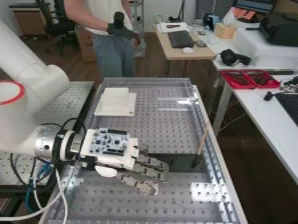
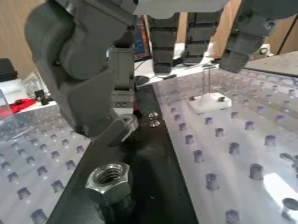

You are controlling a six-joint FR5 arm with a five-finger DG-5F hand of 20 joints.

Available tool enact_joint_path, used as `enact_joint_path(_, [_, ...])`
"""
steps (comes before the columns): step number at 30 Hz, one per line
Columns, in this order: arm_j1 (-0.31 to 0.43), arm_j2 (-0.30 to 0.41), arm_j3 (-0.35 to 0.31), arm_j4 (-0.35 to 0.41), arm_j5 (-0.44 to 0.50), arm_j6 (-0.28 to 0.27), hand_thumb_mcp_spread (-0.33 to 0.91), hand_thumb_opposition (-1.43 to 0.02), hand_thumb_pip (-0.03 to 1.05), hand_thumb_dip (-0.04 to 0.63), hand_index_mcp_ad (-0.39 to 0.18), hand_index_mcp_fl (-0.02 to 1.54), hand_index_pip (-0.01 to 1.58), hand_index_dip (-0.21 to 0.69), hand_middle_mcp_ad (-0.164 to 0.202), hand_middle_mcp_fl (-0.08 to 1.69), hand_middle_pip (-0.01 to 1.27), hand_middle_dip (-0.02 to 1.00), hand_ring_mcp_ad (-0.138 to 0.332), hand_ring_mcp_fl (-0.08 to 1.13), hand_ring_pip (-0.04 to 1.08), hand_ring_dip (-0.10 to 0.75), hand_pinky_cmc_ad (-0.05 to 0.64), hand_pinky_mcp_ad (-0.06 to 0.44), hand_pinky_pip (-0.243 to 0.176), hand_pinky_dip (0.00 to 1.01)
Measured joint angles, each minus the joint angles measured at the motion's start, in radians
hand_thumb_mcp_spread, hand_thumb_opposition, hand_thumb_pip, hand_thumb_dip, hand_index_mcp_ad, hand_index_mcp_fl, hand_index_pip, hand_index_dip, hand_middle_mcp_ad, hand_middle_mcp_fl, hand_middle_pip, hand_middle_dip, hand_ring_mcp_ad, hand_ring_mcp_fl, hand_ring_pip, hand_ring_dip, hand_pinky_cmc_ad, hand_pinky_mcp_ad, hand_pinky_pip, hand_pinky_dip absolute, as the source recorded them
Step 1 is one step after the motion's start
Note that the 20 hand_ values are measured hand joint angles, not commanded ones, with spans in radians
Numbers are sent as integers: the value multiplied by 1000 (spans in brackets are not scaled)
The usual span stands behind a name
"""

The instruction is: Grab the bearing and place it in the white container

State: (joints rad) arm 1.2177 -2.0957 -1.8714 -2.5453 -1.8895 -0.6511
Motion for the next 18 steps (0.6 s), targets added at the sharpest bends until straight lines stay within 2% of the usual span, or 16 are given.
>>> enact_joint_path(18, [-2, 4, -10, 6, 1, 11, 468, -911, 639, 428, -141, 220, 1257, 227, 84, 87, 126, 204, 129, 0, 101, 86, 340, 279, -44, 183])
